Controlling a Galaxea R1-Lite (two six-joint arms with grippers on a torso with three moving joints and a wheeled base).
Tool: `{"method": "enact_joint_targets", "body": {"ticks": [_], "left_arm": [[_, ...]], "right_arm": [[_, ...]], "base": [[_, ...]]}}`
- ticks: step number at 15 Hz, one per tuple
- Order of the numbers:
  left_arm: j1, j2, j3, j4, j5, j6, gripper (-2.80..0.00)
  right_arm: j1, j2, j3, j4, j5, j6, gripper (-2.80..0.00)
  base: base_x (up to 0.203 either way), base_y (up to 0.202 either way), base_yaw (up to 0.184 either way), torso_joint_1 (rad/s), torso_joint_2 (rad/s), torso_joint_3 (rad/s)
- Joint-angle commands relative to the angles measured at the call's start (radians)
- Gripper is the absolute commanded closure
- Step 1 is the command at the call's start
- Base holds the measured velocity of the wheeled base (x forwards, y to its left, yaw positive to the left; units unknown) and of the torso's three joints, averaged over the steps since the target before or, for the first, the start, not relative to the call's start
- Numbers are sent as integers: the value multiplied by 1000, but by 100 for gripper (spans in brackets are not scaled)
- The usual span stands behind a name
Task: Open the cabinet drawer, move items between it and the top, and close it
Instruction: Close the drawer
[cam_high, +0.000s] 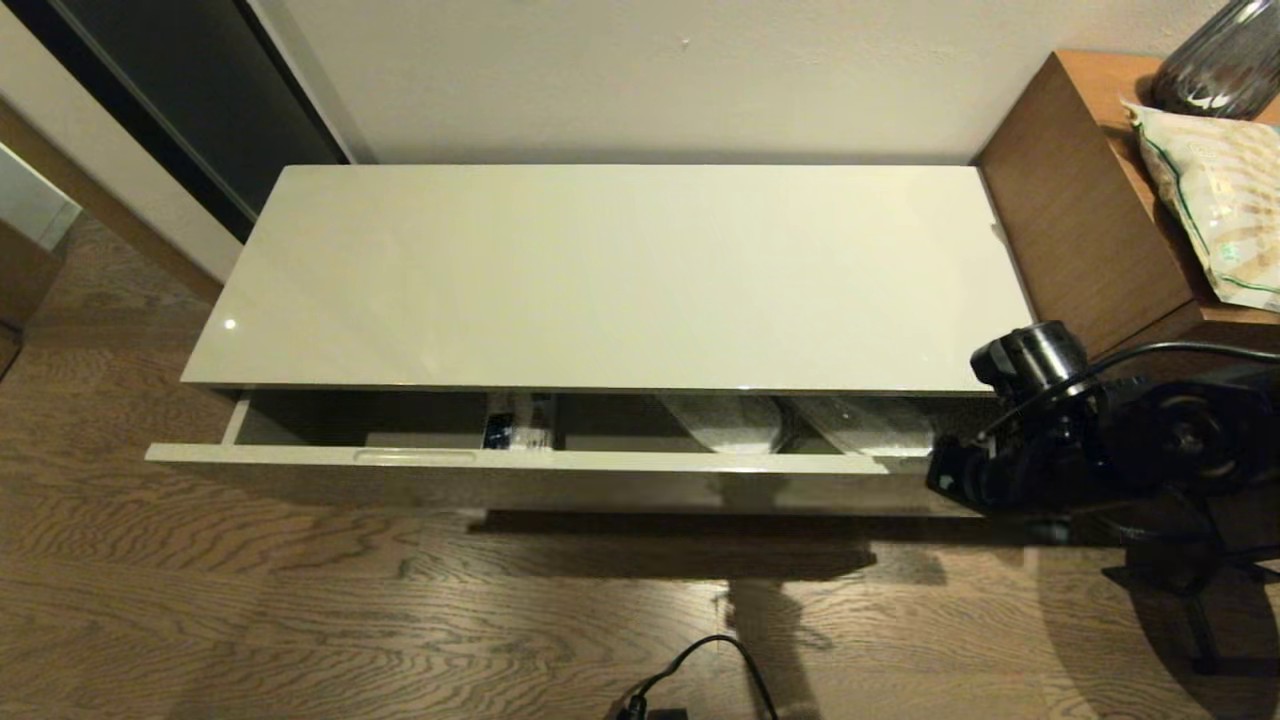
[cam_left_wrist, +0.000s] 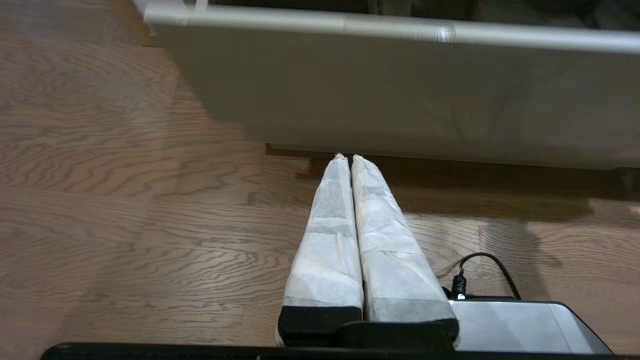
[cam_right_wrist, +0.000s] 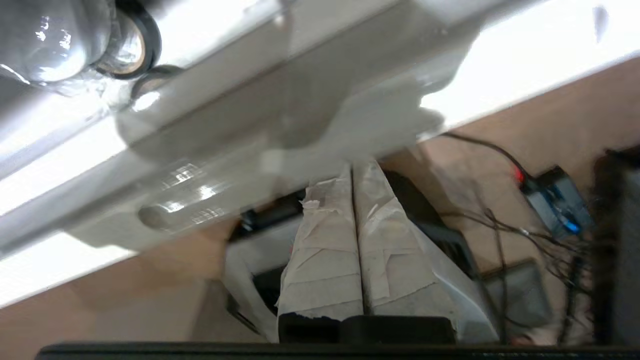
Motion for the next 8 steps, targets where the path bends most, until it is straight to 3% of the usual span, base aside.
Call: {"method": "enact_joint_targets", "body": {"ticks": [1,8], "left_arm": [[0,0,0,0,0,0,0],[0,0,0,0,0,0,0]], "right_arm": [[-18,39,-121,44,0,3,0],[-32,121,-374,126,-10,-8,0]], "base": [[0,0,0,0,0,0],[0,0,0,0,0,0]]}}
